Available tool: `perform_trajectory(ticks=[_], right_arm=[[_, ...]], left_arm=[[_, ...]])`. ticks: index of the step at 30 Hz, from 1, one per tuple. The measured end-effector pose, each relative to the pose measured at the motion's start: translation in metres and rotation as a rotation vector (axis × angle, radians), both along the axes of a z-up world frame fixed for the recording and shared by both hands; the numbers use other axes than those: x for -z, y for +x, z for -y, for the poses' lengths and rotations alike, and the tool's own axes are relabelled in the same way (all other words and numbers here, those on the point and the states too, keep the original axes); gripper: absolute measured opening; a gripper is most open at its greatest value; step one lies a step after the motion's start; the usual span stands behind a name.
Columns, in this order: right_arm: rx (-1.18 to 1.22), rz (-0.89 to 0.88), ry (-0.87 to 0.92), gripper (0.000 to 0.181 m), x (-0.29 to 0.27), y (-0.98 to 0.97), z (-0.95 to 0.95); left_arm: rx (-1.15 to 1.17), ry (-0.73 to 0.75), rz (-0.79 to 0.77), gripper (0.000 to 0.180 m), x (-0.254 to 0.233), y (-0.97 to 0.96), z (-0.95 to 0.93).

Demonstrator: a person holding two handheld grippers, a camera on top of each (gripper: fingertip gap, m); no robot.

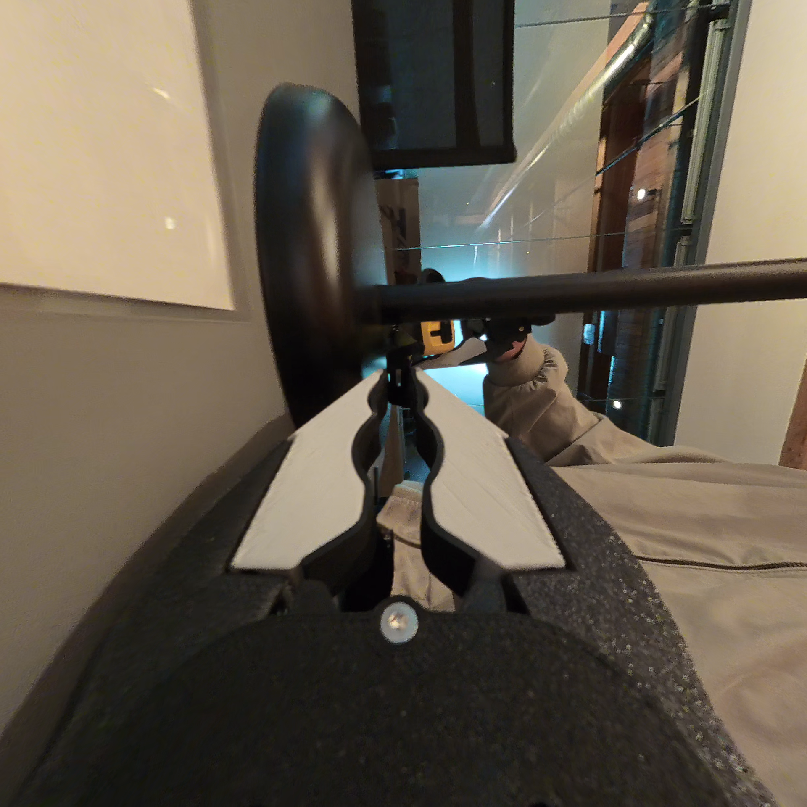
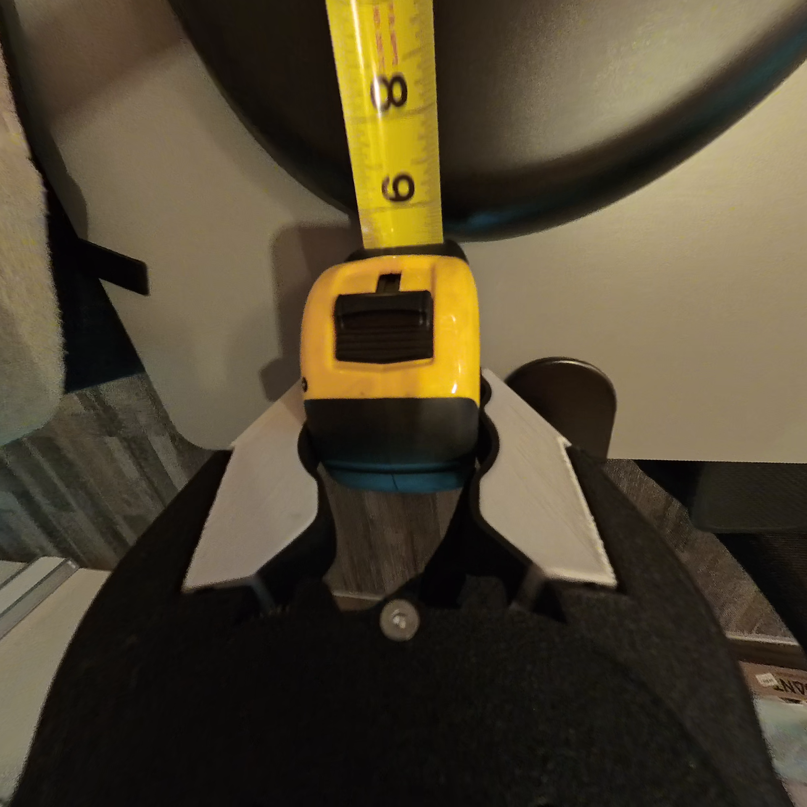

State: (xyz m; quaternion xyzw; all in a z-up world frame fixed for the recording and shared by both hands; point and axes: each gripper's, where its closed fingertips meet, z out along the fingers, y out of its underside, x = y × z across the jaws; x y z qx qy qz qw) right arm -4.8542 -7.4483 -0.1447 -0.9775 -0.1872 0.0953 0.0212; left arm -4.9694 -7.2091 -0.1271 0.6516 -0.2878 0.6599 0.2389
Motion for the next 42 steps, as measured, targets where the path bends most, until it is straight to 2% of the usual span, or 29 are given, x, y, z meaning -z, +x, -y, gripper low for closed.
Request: perform_trajectory(ticks=[8,14,19,22,25,27,31,33,35,42], right_arm=[[0.063,-0.079,0.173,0.067,-0.02,-0.067,-0.035],[0.164,-0.214,0.351,0.067,-0.039,-0.109,-0.084],[0.317,-0.397,0.436,0.066,-0.056,-0.123,-0.102],[0.493,-0.669,0.444,0.067,-0.064,-0.138,-0.104],[0.607,-0.884,0.462,0.066,-0.073,-0.152,-0.102],[0.649,-0.966,0.468,0.066,-0.078,-0.162,-0.098],[0.738,-1.166,0.503,0.066,-0.097,-0.177,-0.095],[0.768,-1.215,0.528,0.066,-0.107,-0.181,-0.092],[0.796,-1.234,0.529,0.066,-0.113,-0.185,-0.087],[0.87,-1.242,0.598,0.066,-0.133,-0.199,-0.05]], left_arm=[[0.107,0.032,0.072,0.008,-0.049,-0.001,0.048],[0.219,0.148,-0.017,0.007,-0.065,0.005,0.093],[0.207,0.157,-0.098,0.01,-0.071,0.004,0.093],[0.247,0.098,-0.019,0.043,-0.085,-0.002,0.096],[0.186,0.159,0.033,0.08,-0.076,-0.009,0.088],[0.178,0.142,0.064,0.081,-0.068,-0.019,0.093],[0.229,-0.044,0.147,0.078,-0.077,-0.034,0.127],[0.225,-0.129,0.222,0.062,-0.096,-0.036,0.132],[0.24,-0.105,0.26,0.052,-0.105,-0.037,0.139],[0.335,-0.069,0.268,0.054,-0.126,-0.043,0.181]])
